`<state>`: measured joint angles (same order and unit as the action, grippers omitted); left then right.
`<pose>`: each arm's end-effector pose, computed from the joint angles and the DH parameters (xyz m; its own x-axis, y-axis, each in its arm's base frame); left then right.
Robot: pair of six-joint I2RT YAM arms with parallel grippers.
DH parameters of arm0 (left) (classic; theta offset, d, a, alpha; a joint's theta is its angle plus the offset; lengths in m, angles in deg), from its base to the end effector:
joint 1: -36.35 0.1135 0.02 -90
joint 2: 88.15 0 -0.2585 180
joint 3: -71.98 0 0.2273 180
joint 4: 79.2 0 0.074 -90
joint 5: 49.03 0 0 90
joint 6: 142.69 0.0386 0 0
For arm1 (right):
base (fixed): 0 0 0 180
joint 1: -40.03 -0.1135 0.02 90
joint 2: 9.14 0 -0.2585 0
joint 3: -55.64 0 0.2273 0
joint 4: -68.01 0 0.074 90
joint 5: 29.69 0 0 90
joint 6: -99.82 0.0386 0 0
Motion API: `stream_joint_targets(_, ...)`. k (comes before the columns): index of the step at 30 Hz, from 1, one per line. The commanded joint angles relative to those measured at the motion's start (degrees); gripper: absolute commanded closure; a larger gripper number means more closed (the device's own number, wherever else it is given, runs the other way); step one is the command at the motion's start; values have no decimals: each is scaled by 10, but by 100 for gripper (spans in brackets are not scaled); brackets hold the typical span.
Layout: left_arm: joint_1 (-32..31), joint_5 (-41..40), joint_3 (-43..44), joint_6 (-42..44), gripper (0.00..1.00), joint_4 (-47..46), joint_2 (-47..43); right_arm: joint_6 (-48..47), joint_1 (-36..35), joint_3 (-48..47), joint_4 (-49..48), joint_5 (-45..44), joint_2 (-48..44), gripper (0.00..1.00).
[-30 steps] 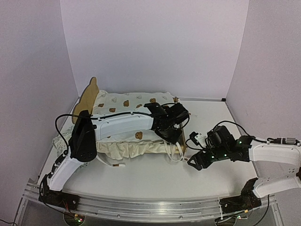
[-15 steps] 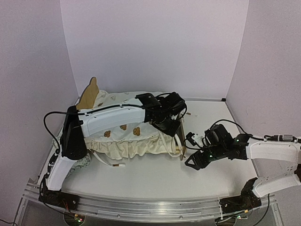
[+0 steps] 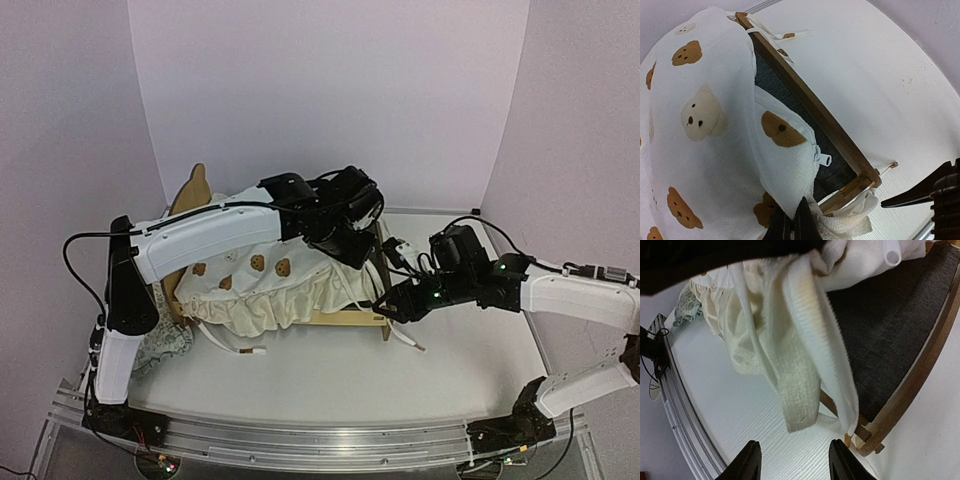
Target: Set up the pet bed
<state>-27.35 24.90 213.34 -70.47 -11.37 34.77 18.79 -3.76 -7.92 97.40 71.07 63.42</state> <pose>0.2083 -0.3973 0.3181 -0.5590 0.4687 -0.6840 0.6416 0.7671 0.0013 0.1789 0.1815 0.2551 -0.5653 -0.3297 -0.7561 -0.7060 0.6675 0.2367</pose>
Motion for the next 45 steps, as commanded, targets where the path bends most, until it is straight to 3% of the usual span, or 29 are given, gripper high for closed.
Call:
stream_joint_targets(1,-1,-37,-1,8,100,-18,-50,28,-2,-45,-10,-35,19,52)
stream_joint_targets(19,14,-55,-7,7,100,-29,-105,40,-2,-99,-11,-31,107,49)
stream_joint_targets(23,15,-60,-12,8,100,-31,-113,40,-2,-121,-11,-29,134,58)
stream_joint_targets(28,17,-70,-18,10,100,-34,-126,42,-2,-143,-11,-36,154,82)
stream_joint_targets(32,20,-80,-23,12,100,-38,-139,43,-2,-169,-10,-27,152,95)
stream_joint_targets(45,22,-94,-90,13,100,-90,-194,28,-2,-237,2,-64,144,100)
